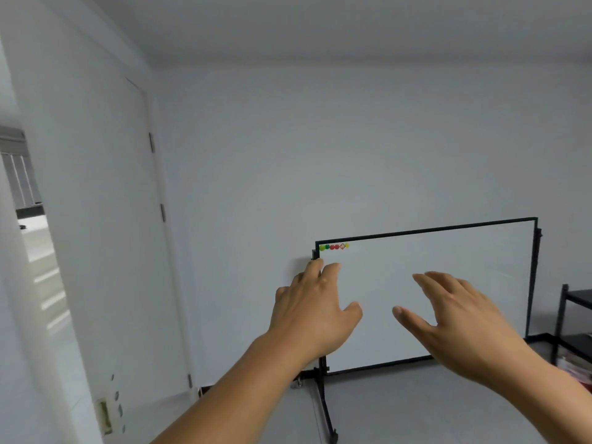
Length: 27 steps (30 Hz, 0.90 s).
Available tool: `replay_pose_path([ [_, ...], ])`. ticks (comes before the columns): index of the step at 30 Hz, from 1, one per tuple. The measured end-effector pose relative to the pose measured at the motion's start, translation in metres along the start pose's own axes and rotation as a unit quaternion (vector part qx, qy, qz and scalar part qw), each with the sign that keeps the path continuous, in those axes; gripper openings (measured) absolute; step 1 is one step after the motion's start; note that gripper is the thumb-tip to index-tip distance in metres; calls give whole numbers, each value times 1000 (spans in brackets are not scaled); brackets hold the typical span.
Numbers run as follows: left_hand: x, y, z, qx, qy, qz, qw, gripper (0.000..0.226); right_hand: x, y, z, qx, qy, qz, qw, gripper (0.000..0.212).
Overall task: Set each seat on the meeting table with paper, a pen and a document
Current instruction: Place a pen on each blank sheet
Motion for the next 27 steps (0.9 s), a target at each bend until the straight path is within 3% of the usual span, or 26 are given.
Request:
replay_pose_path([
  [12,-131,202,-38,-5,-19,-1,1000,79,-71,177,-122,-6,4,-14,1000,86],
  [27,-334,471,-76,-101,-86,90,987,79,-196,358,-288,-125,-73,5,989,82],
])
Point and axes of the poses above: each hand's wrist, its own y-axis towards the middle knuckle, its own x-axis out of the back of the hand, z = x × y, the point moved 1 cm from there along y, towards the middle knuckle, and after that the axes turned 6 degrees about -z, right-handed, at the moved point
